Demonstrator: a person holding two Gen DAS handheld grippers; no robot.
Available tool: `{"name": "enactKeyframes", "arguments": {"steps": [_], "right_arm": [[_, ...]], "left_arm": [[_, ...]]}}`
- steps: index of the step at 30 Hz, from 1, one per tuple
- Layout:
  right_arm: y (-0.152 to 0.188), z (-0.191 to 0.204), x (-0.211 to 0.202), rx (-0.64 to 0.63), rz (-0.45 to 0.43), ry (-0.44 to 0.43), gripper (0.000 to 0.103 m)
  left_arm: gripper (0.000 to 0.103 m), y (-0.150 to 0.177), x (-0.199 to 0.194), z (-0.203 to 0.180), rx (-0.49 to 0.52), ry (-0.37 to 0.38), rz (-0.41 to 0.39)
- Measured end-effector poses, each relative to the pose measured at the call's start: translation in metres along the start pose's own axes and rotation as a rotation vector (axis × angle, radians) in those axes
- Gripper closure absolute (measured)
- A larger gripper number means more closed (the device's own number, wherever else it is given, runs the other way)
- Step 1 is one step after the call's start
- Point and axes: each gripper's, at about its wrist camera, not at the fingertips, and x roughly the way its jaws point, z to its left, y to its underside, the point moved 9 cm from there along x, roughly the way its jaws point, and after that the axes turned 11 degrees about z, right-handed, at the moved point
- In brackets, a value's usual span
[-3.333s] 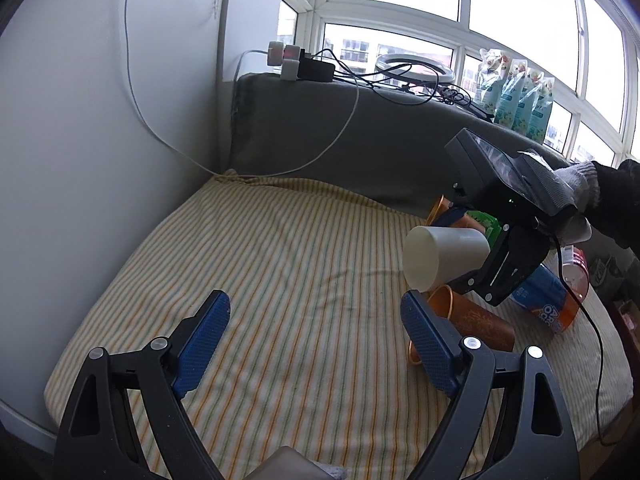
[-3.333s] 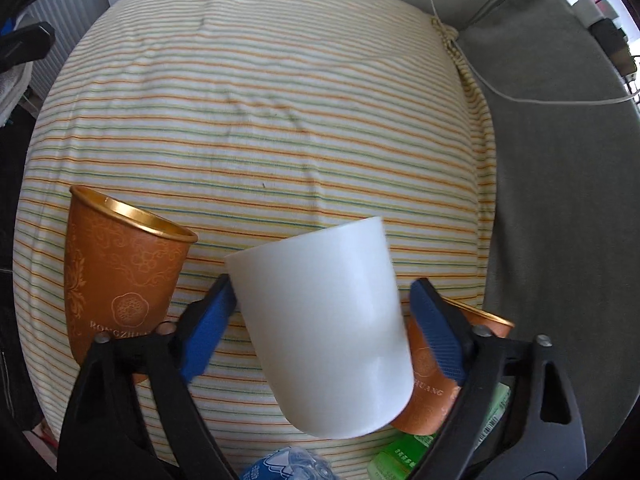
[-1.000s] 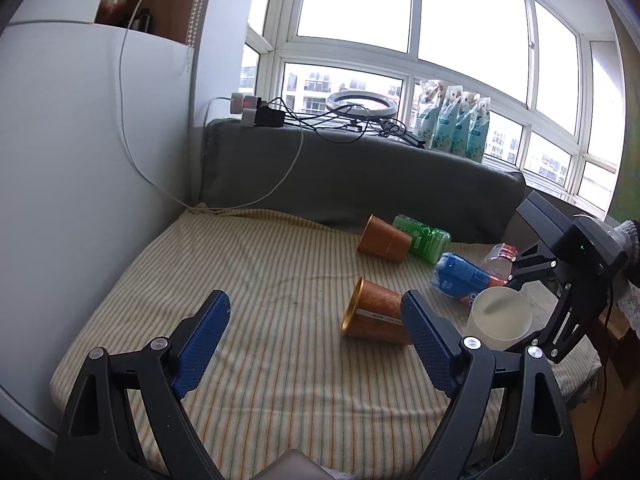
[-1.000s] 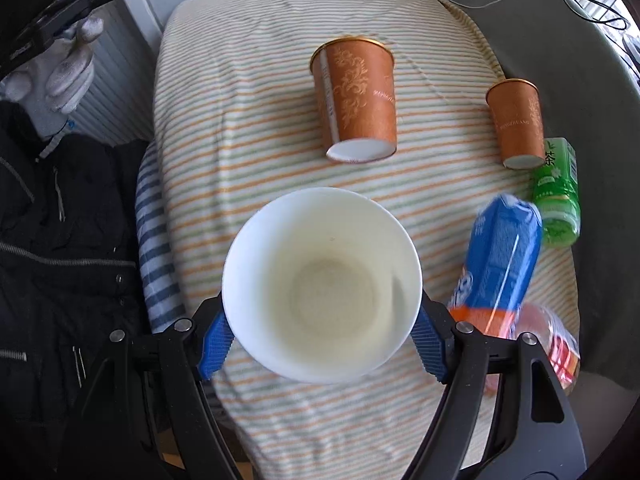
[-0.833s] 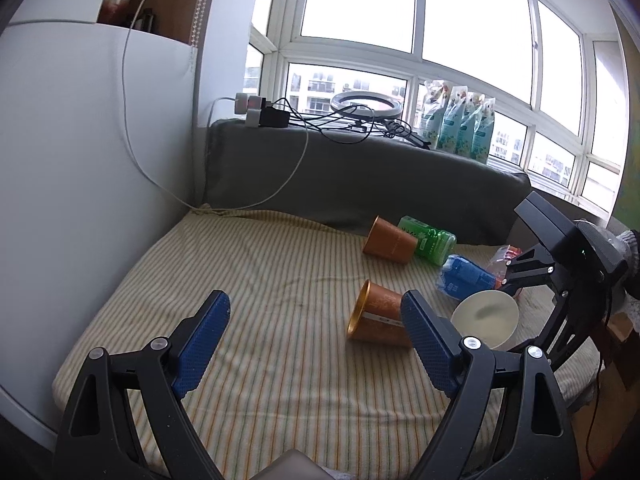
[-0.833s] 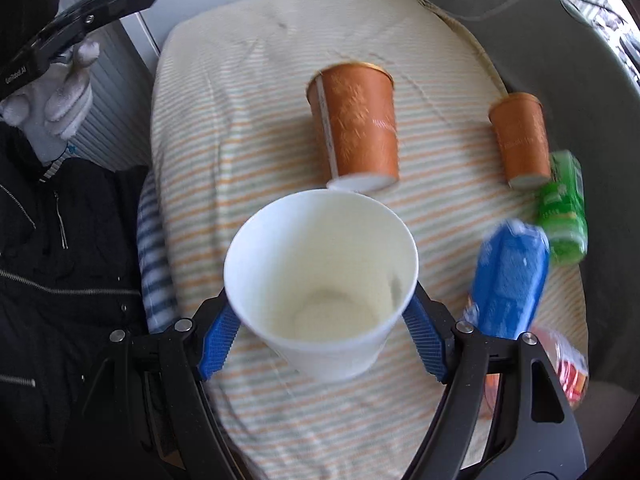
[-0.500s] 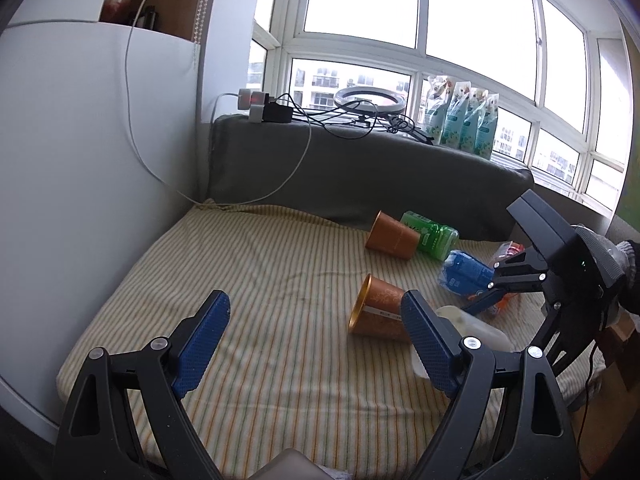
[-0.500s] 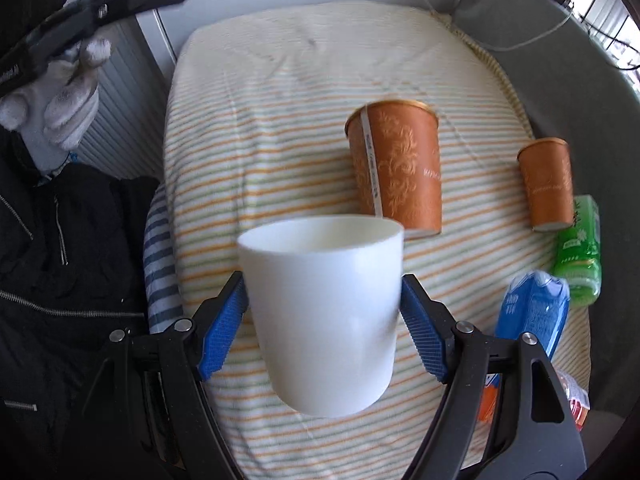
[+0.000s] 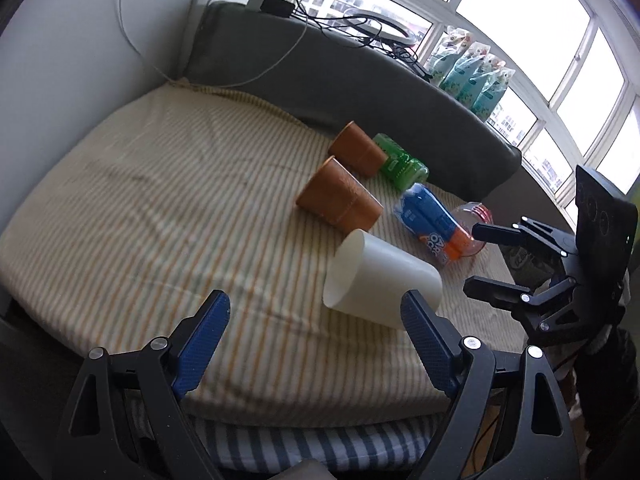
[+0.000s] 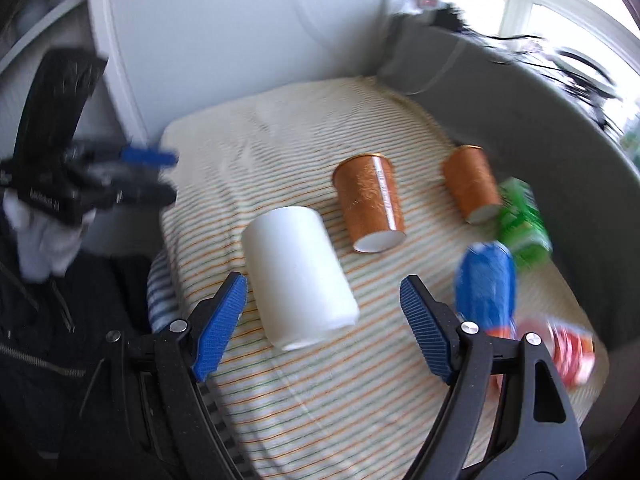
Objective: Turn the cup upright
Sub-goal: 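Lower the white cup onto the bed and open the right gripper, then grasp the upright white cup with the left gripper and lift it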
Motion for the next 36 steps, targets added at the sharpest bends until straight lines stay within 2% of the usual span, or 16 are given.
{"name": "enactKeyframes", "arguments": {"steps": [2,6,9,12,14,22,32,36], "right_arm": [[0.008,-0.006,-0.006,0.058,-0.016,0.038,0.021],[0.021,-0.011,-0.017,0.131,-0.064,0.072,0.018],[0.028,-0.013,-0.022,0.170,-0.090,0.068,0.018],[0.035,-0.018,-0.025,0.192,-0.105,0.066,0.018],[0.041,-0.020,-0.028,0.200,-0.113,0.071,0.018],[0.055,-0.023,-0.033,0.205,-0.130,0.083,0.018],[0.064,-0.032,-0.033,0.211,-0.141,0.088,0.018],[0.068,-0.037,-0.031,0.218,-0.139,0.095,0.018]], "left_arm": [[0.016,0.003,0.004,-0.006,-0.028,0.021,0.023],[0.016,0.006,0.012,-0.015,-0.146,0.102,0.070],[0.016,0.005,0.018,-0.019,-0.263,0.160,0.098],[0.016,0.006,0.028,-0.027,-0.426,0.258,0.146],[0.016,0.006,0.033,-0.032,-0.478,0.287,0.157],[0.016,0.000,0.060,-0.037,-0.635,0.275,0.160],[0.016,-0.001,0.097,-0.024,-0.734,0.209,0.197],[0.018,-0.007,0.104,-0.023,-0.722,0.188,0.188]]}}
